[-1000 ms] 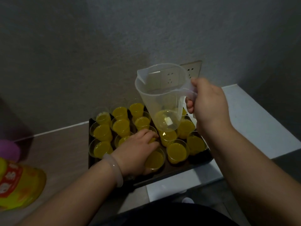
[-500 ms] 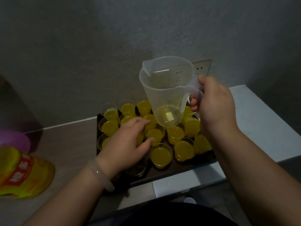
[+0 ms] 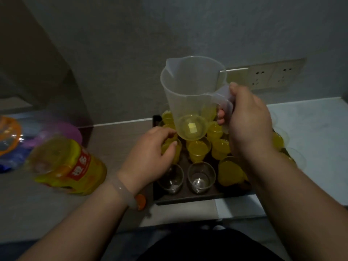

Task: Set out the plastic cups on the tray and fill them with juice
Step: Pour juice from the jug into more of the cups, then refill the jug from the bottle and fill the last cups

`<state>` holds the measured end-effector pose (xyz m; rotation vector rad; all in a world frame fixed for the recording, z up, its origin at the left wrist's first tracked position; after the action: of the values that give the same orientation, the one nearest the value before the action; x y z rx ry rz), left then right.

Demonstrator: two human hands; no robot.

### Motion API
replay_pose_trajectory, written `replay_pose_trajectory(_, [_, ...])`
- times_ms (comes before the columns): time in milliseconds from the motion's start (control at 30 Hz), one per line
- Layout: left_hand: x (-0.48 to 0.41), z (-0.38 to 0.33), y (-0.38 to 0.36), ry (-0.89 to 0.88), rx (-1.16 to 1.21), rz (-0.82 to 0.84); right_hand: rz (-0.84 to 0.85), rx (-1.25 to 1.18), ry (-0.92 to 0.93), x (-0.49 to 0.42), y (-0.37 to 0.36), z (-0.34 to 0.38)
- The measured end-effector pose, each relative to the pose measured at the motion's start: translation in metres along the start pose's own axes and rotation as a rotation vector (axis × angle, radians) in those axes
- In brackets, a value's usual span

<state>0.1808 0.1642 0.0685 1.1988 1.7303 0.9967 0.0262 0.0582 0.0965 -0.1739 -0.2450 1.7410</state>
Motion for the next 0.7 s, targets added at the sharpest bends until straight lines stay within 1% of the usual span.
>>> replay_pose_trajectory(167, [0.003, 0.025, 0.014, 0.093, -0.012, -0.044, 0.090, 0.003, -0.014, -0.004, -0.031, -0.013])
replay_pose_trajectory(267, [0.002, 0.030, 0.021, 0.110, -0.041, -0.062, 0.134, -0.009, -0.025, -0.007, -0.047, -0.016])
replay_pose_trajectory(400, [0.005, 0.042, 0.020, 0.112, -0.079, -0.036, 0.172, -0.013, -0.030, -0.006, -0.063, -0.022])
replay_pose_trajectory(500, [0.013, 0.052, 0.024, 0.062, -0.137, -0.041, 0.152, -0.048, -0.023, -0.004, -0.078, -0.027])
replay_pose_trajectory(600, [0.024, 0.060, 0.028, -0.016, -0.189, 0.002, 0.162, -0.081, -0.027, 0.003, -0.104, -0.036])
replay_pose_trajectory(700, [0.038, 0.070, 0.036, -0.105, -0.198, 0.037, 0.134, -0.127, -0.052, 0.016, -0.129, -0.050])
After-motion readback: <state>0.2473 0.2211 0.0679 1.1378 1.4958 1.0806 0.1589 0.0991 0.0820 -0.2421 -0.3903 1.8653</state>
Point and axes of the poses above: each hand's wrist, its own x-axis away from the middle knuckle, its own y-axis out of the back of the hand, z = x × y, the point moved 10 cm from there along -x, towards the middle knuckle, and after that the axes turned 9 degrees about -x, right-handed, at the moved point
